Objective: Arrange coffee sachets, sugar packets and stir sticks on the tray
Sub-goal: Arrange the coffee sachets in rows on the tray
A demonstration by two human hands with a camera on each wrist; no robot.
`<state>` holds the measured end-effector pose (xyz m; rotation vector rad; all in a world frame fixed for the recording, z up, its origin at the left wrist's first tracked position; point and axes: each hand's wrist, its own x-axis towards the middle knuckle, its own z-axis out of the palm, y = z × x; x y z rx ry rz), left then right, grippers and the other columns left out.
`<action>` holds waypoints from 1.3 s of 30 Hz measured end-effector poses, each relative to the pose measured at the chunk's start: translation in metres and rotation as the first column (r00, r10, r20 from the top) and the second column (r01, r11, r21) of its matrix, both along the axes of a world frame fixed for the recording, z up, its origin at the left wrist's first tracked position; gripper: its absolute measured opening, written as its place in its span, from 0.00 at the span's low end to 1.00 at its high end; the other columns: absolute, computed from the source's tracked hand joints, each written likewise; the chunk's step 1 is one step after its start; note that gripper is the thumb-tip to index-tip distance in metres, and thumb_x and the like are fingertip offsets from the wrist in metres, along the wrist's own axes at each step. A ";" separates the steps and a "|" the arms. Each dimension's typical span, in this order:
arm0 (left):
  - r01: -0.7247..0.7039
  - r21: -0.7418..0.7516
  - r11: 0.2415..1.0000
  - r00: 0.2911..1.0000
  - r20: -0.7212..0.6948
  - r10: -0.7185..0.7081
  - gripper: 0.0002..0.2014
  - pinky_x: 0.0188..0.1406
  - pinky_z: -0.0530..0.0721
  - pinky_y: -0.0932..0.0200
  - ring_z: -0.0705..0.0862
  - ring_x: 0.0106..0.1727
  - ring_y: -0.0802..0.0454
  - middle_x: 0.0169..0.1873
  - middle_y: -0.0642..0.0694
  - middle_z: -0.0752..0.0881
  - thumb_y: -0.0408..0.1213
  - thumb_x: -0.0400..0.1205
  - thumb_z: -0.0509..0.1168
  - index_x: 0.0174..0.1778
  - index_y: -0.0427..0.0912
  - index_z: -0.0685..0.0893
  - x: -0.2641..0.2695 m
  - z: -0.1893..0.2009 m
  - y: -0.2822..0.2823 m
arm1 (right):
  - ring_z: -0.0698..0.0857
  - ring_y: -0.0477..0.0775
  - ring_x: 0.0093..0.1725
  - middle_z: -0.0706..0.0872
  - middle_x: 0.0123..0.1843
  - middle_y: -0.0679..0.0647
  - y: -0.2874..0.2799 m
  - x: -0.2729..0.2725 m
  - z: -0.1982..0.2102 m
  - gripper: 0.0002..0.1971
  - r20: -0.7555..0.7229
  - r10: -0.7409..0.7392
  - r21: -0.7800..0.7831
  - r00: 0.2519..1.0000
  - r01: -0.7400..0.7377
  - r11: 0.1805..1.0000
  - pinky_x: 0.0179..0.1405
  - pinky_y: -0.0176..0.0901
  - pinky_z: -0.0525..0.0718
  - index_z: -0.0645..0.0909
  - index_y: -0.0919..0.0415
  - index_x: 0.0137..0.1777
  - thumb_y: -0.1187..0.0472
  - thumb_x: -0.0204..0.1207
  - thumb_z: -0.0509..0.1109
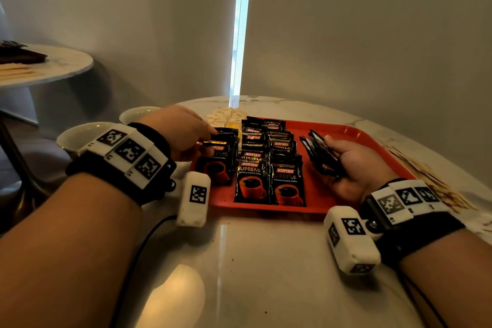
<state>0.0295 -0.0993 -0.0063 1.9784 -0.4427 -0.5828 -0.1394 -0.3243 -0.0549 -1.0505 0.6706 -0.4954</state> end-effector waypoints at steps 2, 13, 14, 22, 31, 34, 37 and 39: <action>-0.002 0.007 1.000 1.000 0.000 0.002 0.06 0.28 0.79 0.59 0.89 0.43 0.46 0.51 0.34 0.89 0.28 0.86 0.64 0.55 0.37 0.86 0.001 0.000 0.000 | 0.88 0.52 0.30 0.90 0.35 0.57 -0.001 0.000 -0.001 0.12 0.000 -0.004 -0.001 1.000 0.004 1.000 0.26 0.40 0.88 0.81 0.66 0.56 0.56 0.87 0.65; -0.001 -0.007 1.000 1.000 0.005 0.001 0.07 0.32 0.82 0.57 0.89 0.47 0.44 0.51 0.34 0.88 0.28 0.86 0.64 0.55 0.36 0.86 0.000 -0.001 0.000 | 0.88 0.51 0.29 0.89 0.34 0.56 -0.001 0.000 -0.001 0.11 -0.007 -0.014 -0.010 1.000 0.014 1.000 0.26 0.40 0.87 0.82 0.64 0.54 0.55 0.87 0.65; -0.005 -0.016 1.000 1.000 0.013 0.005 0.07 0.32 0.82 0.57 0.89 0.46 0.45 0.50 0.35 0.88 0.27 0.86 0.64 0.53 0.37 0.87 0.000 0.000 0.001 | 0.87 0.51 0.29 0.89 0.34 0.56 0.000 -0.001 0.000 0.11 -0.006 -0.017 -0.013 1.000 0.017 1.000 0.26 0.40 0.87 0.81 0.64 0.54 0.56 0.87 0.65; 0.092 -0.354 0.931 0.970 0.244 -0.003 0.05 0.28 0.80 0.63 0.78 0.33 0.56 0.40 0.49 0.84 0.31 0.85 0.67 0.52 0.46 0.85 -0.015 0.008 -0.004 | 0.88 0.51 0.29 0.90 0.38 0.57 0.006 -0.003 0.015 0.12 0.073 -0.044 -0.029 0.996 0.046 0.999 0.24 0.39 0.84 0.82 0.64 0.62 0.57 0.86 0.66; 0.472 -0.296 0.830 0.854 0.389 -0.347 0.13 0.31 0.79 0.68 0.81 0.30 0.66 0.44 0.51 0.86 0.28 0.83 0.70 0.52 0.54 0.90 -0.057 0.005 -0.017 | 0.92 0.58 0.39 0.90 0.51 0.64 0.039 0.005 0.021 0.18 0.151 0.073 -0.094 0.986 -0.059 0.994 0.32 0.47 0.89 0.78 0.70 0.72 0.62 0.86 0.65; 0.498 -0.281 0.820 0.846 0.367 -0.388 0.16 0.34 0.84 0.63 0.85 0.33 0.62 0.49 0.50 0.90 0.26 0.82 0.70 0.53 0.54 0.91 -0.062 0.003 -0.020 | 0.91 0.63 0.47 0.89 0.60 0.70 0.045 0.003 0.022 0.18 0.125 0.096 -0.099 0.987 -0.084 0.992 0.39 0.54 0.91 0.77 0.70 0.72 0.60 0.87 0.65; 0.518 -0.259 0.815 0.837 0.350 -0.421 0.15 0.50 0.90 0.54 0.91 0.48 0.51 0.50 0.50 0.92 0.27 0.82 0.70 0.55 0.54 0.90 -0.064 0.001 -0.022 | 0.90 0.66 0.54 0.87 0.64 0.71 0.051 0.004 0.023 0.18 0.104 0.119 -0.117 0.987 -0.106 0.987 0.48 0.58 0.91 0.79 0.68 0.71 0.59 0.87 0.65; 0.505 -0.296 0.811 0.852 0.323 -0.413 0.14 0.52 0.90 0.57 0.91 0.49 0.53 0.49 0.49 0.92 0.26 0.81 0.70 0.56 0.49 0.89 -0.066 0.001 -0.023 | 0.90 0.68 0.57 0.88 0.64 0.71 0.054 0.004 0.024 0.18 0.106 0.117 -0.121 0.987 -0.104 0.987 0.58 0.64 0.89 0.79 0.68 0.71 0.59 0.86 0.65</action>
